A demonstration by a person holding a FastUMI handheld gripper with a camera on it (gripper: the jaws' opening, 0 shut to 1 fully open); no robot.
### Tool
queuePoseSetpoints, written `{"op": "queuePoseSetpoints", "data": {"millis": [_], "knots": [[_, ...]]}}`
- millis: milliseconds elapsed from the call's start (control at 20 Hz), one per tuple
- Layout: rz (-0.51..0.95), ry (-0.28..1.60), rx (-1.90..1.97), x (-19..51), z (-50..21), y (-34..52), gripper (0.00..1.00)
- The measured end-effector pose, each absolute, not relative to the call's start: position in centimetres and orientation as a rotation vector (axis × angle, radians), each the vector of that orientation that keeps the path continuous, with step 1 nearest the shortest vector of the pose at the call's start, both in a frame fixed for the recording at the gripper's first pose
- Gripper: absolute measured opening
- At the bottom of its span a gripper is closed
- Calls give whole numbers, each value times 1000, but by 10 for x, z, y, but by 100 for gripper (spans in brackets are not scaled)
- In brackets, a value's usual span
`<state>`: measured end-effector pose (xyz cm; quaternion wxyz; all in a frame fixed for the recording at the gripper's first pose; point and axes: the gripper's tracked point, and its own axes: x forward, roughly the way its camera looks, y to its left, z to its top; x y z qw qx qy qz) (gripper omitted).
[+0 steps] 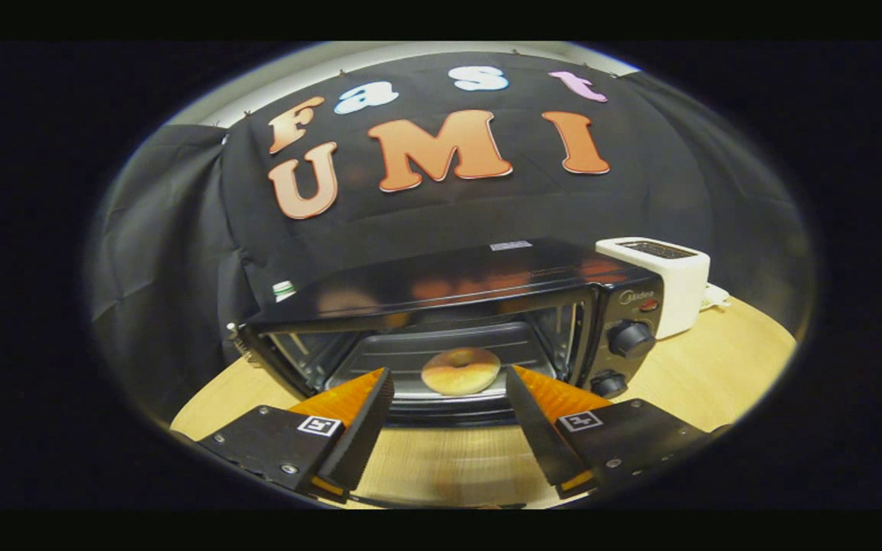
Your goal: Open the toaster oven, put the food inside, and close the toaster oven door.
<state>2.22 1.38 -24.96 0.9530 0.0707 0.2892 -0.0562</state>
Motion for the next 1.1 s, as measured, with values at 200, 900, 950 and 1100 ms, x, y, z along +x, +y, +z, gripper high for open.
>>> {"op": "queuePoseSetpoints", "data": {"millis": [200, 900, 950, 1100], "knots": [[-62, 644, 139, -25, -248, 25, 90], [-13, 907, 129, -147, -298, 30, 90], [-21, 917, 117, -147, -302, 27, 90], [-41, 956, 151, -150, -311, 27, 91]]}}
